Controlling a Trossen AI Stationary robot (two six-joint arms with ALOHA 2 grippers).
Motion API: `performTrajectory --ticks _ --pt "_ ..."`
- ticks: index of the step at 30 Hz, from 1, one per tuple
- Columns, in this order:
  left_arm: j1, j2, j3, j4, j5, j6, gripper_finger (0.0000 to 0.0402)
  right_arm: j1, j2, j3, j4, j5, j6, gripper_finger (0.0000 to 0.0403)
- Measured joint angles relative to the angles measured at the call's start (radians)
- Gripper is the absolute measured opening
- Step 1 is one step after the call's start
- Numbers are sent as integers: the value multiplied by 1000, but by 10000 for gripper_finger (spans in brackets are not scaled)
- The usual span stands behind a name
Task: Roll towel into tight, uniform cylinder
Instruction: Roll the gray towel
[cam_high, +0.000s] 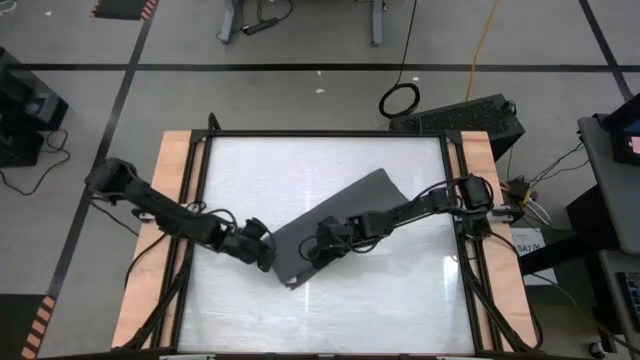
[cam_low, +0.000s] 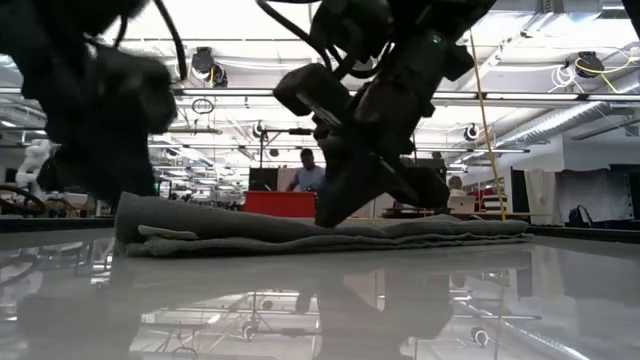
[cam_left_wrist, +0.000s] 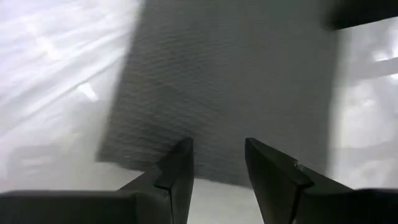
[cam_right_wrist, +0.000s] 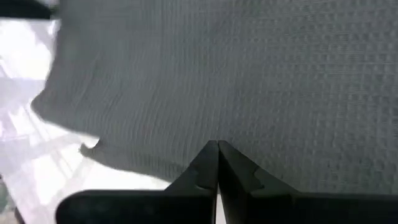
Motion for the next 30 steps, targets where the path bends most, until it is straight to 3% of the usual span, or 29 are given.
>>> performTrajectory --ticks 8,17,23,30 --pt "30 119 5 47 119 -2 148 -2 -134 1 -67 -69 -100 0" --pt "31 -33 42 64 276 -10 148 -50 -347 1 -521 79 -304 0" --pt "71 -137 108 60 236 -3 148 -116 -478 1 -654 205 -446 0" --pt "86 -103 104 -3 239 44 148 -218 -559 1 -634 194 -637 0"
